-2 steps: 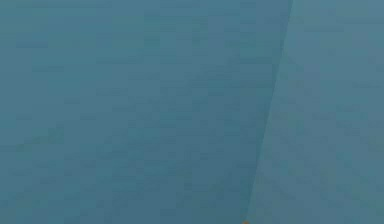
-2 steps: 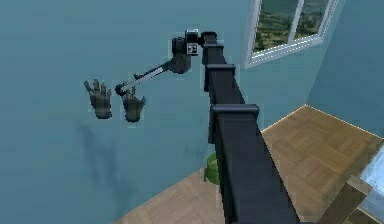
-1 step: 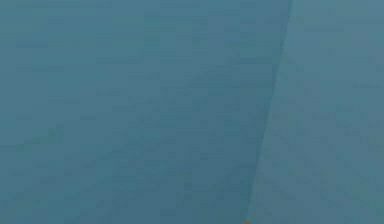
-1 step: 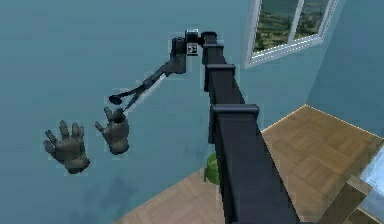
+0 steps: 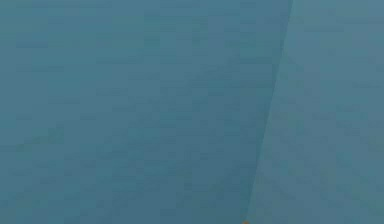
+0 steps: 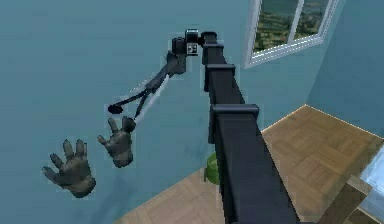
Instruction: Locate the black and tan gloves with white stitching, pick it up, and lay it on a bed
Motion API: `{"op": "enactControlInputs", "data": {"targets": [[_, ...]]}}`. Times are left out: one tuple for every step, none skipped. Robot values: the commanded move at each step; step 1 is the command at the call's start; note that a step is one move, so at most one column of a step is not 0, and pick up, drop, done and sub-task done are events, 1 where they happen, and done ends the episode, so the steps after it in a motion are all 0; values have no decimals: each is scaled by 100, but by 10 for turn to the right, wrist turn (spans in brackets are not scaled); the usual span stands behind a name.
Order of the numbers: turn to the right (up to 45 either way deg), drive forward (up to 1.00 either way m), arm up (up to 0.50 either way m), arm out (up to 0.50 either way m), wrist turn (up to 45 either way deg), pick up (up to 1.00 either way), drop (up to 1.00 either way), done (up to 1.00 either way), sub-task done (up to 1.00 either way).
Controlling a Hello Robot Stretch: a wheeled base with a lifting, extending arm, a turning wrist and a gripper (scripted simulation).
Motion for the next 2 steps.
{"op": "enactControlInputs", "data": {"targets": [[0, 0, 0, -46, 0, 0, 0, 0, 0], [-450, 0, 0, 0, 0, 0, 0, 0, 0]]}}
